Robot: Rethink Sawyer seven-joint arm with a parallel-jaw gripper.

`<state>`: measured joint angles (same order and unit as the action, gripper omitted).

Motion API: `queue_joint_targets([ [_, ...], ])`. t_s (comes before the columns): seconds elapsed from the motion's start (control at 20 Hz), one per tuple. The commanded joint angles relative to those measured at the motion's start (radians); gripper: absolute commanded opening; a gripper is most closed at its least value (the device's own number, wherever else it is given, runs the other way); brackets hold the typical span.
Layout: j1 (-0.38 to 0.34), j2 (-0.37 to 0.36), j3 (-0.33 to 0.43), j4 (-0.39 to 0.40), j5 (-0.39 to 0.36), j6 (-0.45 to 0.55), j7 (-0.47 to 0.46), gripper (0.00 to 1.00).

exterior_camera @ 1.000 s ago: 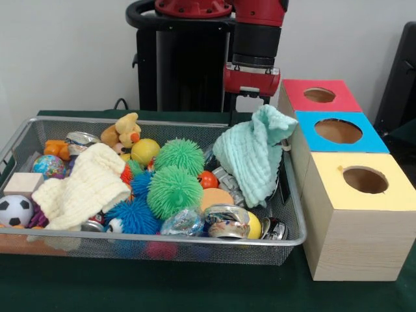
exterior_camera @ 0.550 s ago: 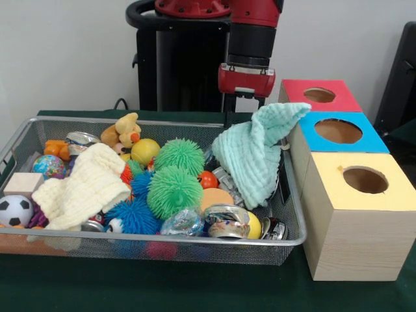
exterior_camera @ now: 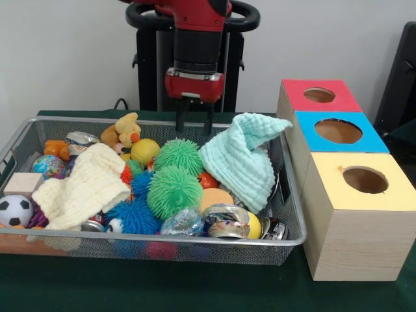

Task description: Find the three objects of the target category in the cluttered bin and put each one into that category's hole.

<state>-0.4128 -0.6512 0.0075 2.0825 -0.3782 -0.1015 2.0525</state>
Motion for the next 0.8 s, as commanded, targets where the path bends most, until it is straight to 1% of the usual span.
queue_joint_targets([
  [0.05,-0.133,-0.097,0.26,-0.008,0.019,0.303,-0.053,1.0],
  [0.25,-0.141,-0.073,0.254,-0.03,-0.022,0.288,-0.049,1.0],
  [0.45,-0.144,-0.08,0.257,-0.051,-0.039,0.319,-0.053,1.0],
  [0.65,-0.138,-0.081,0.248,-0.064,-0.06,0.314,-0.053,1.0],
  [0.8,-0.146,-0.057,0.25,-0.061,-0.074,0.274,-0.031,1.0],
])
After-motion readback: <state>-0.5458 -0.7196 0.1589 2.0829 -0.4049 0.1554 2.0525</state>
